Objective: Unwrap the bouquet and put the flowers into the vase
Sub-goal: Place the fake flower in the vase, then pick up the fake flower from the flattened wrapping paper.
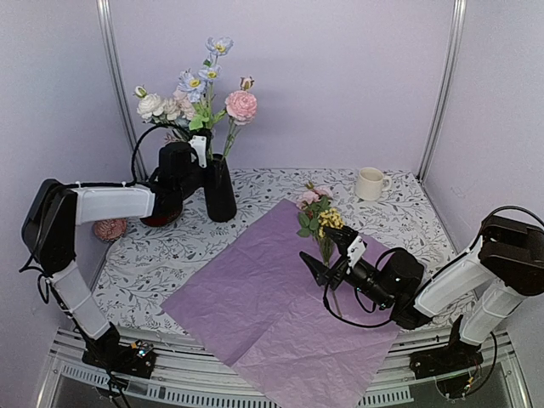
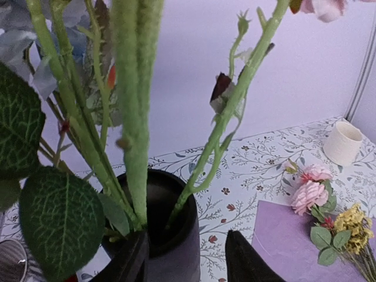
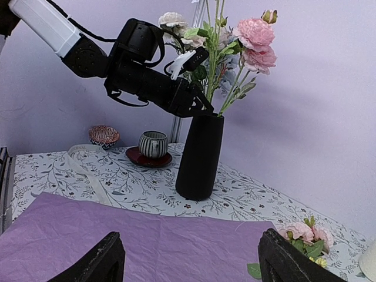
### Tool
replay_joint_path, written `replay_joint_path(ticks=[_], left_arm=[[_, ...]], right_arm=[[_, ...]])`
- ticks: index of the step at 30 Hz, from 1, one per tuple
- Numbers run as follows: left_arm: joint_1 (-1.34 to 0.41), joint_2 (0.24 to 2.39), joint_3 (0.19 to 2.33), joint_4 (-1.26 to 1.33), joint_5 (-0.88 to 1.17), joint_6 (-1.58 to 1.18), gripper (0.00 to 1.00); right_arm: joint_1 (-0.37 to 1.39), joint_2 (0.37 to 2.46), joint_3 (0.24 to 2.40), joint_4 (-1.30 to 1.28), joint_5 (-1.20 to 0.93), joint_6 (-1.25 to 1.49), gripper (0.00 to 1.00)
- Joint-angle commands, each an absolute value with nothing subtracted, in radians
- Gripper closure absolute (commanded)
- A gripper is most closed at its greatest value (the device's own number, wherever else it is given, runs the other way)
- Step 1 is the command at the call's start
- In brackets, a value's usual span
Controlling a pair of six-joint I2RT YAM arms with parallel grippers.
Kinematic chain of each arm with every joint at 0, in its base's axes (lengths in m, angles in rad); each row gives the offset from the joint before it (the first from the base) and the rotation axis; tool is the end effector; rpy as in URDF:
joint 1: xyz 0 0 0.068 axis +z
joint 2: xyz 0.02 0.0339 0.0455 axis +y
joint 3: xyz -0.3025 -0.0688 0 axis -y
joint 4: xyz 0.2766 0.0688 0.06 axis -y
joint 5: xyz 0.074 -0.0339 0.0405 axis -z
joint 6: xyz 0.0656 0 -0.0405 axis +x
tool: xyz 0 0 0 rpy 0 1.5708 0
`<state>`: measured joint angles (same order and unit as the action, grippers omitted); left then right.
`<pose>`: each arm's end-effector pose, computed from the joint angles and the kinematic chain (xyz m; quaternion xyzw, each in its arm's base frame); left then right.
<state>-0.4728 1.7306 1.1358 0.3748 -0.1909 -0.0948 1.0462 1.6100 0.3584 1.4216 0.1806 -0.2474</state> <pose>0.4205 -0.2011 0.2766 0.0874 0.7743 -0.1029 0.6183 0.1665 0.2643 0.1954 -0.3318 0.5538 0.2426 0.7241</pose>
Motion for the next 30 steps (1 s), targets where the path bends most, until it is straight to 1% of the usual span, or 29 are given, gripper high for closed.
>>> replay_joint_path(ticks=[1,9,14,23,30], left_arm=[[-0.472,1.671,1.083,0.356,-0.143,-0.115,0.52],[-0.474,1.590,1.016,0.318,-0.135,-0.114,0.48],[-0.474,1.521,0.950,0.313,-0.132,-0.129,0.41],[-0.479,1.356,0.840,0.214,-0.102,-0.157,0.29],[-0.480,1.207,0.745,0.163,-0.047,-0.187,0.25]], right_arm=[[1.045,1.620,0.381,1.422,0.180,-0.236,0.20],[1.045,1.622,0.382,1.417,0.179,-0.235,0.20],[1.045,1.623,0.385,1.413,0.179,-0.235,0.20],[1.045,1.618,0.385,1.409,0.186,-0.233,0.20],[1.045,1.619,0.388,1.399,0.186,-0.229,0.20]])
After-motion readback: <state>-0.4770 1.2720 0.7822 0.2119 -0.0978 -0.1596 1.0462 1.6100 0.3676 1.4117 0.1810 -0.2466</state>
